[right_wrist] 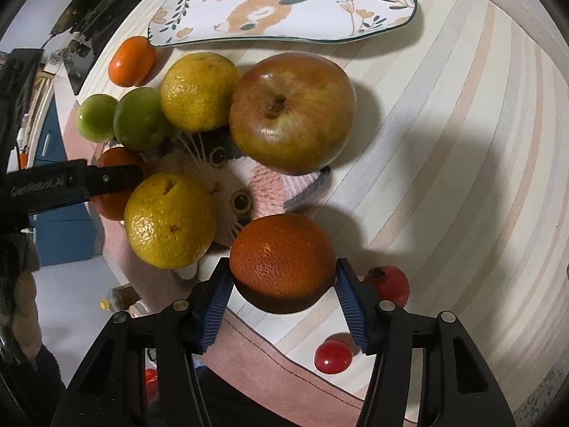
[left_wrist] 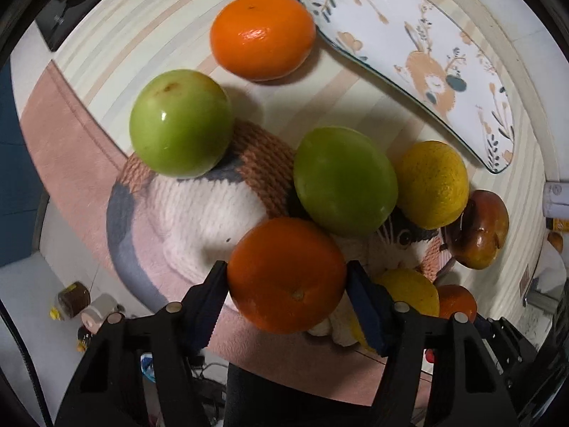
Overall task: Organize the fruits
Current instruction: 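Carry both oranges onto the white plate and open both tools, then withdraw both tools from the plate back toward the fruit pile, then grasp a brown apple with the right tool while the left grasps a yellow citrus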
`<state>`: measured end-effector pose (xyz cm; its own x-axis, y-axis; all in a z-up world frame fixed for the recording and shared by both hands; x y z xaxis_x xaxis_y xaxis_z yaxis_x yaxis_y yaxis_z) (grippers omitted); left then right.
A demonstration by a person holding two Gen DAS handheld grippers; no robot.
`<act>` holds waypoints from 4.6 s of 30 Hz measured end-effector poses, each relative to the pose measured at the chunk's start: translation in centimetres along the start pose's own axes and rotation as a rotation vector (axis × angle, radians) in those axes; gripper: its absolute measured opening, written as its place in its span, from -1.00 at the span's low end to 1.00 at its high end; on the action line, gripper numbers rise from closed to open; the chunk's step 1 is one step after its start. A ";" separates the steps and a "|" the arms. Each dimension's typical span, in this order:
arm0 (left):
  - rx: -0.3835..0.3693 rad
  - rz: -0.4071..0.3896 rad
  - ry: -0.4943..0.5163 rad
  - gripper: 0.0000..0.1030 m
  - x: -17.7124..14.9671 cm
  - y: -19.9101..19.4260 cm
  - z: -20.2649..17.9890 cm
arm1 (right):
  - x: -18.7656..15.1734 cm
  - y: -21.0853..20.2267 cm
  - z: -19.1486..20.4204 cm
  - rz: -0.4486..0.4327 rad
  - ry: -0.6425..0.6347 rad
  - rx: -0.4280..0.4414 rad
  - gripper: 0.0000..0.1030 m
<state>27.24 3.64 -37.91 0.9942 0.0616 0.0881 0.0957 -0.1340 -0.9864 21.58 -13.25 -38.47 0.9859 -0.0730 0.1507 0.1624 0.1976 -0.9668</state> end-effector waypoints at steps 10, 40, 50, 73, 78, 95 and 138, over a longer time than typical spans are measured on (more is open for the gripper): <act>0.019 -0.054 0.101 0.22 -0.6 -0.9 -0.4 | 0.4 -0.4 1.4 -0.057 0.050 -0.036 0.12; 0.042 -0.007 0.276 0.22 20.8 -0.5 -9.6 | 25.2 0.7 -4.2 0.023 0.061 -0.102 0.12; 0.036 0.057 0.267 0.24 21.5 1.7 -9.8 | 26.0 1.5 -4.6 0.097 0.070 -0.096 0.14; 0.072 -0.148 0.261 0.78 20.2 -6.5 -6.8 | 21.3 -7.1 -6.4 -0.041 0.116 -0.086 0.80; 0.102 -0.235 0.243 0.78 17.6 -9.0 -7.3 | 19.1 -8.8 -5.7 -0.100 0.095 -0.098 0.80; 0.100 -0.469 0.245 0.78 8.9 -17.4 -8.2 | 13.1 -18.0 -2.9 -0.338 0.018 -0.105 0.80; 0.191 -0.212 0.261 0.98 -2.1 -7.0 -6.5 | 7.9 -1.9 -3.3 -0.034 0.069 0.041 0.34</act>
<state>24.79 -1.99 -30.25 0.9348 -0.1891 0.3008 0.3138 0.0428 -0.9485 28.97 -17.39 -36.11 0.9748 -0.1475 0.1674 0.1988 0.2332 -0.9519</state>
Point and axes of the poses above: each gripper's, at about its wrist camera, not at the fingertips, and y roughly the way its jaws point, z to its left, x to its top, the point moved 6 cm from there along y, roughly the way its jaws point, and after that the axes turned 11 degrees about -z, right-handed, at the moved point
